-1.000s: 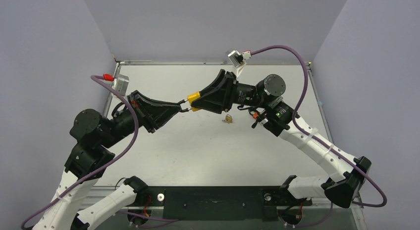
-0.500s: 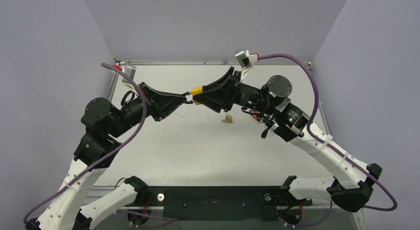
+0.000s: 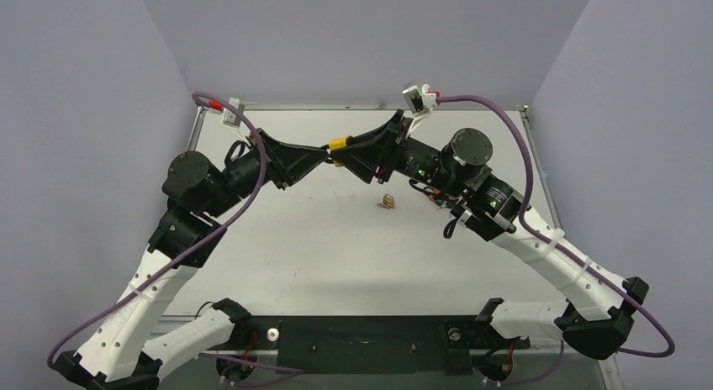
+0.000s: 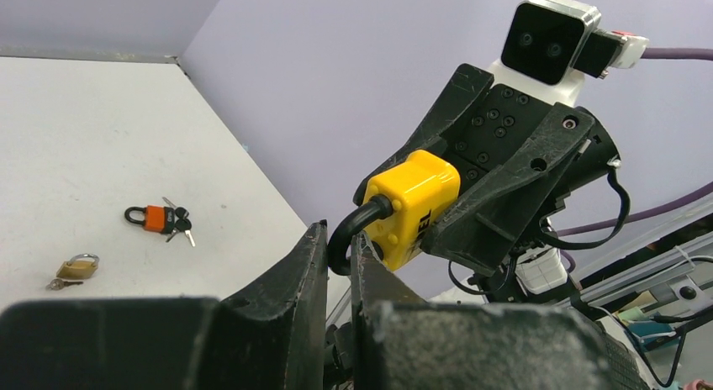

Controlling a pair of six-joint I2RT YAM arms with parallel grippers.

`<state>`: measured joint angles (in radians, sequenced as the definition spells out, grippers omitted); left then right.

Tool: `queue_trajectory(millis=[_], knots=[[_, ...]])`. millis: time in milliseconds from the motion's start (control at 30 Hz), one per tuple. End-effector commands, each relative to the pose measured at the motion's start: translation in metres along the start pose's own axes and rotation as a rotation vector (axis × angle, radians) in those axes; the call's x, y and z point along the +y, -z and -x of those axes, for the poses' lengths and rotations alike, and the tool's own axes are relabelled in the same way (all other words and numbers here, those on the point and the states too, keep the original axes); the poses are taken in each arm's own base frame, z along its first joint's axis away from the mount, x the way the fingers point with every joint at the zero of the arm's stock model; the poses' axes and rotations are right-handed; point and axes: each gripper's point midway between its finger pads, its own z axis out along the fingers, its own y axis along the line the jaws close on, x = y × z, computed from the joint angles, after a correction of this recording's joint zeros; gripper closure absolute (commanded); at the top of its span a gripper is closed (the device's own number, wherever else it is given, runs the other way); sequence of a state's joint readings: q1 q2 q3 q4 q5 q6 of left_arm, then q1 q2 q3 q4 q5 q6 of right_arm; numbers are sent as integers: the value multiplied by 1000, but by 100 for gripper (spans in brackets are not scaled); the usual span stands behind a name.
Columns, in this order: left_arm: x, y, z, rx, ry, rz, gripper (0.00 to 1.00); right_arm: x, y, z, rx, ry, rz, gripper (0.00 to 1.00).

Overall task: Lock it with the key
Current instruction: Lock the lock.

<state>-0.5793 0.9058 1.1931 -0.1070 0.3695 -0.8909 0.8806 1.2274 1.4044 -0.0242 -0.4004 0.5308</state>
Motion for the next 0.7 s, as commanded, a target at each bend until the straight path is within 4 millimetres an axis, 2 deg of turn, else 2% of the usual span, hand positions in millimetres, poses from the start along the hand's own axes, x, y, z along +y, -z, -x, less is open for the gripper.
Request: queue_trajectory(millis=[0, 333, 500, 667], knots=[[-110, 20, 8, 56, -3, -440, 100, -38, -19, -135, 380, -65, -61, 100], [-135, 16, 10, 70, -16, -495, 100, -55, -22, -165, 442, -83, -100, 100], [-148, 12, 6, 87, -34, -514, 100, -67, -21, -185, 470, -103, -126, 100], [-158, 11, 2, 100, -22, -537, 100, -75, -24, -196, 473, -121, -142, 100]])
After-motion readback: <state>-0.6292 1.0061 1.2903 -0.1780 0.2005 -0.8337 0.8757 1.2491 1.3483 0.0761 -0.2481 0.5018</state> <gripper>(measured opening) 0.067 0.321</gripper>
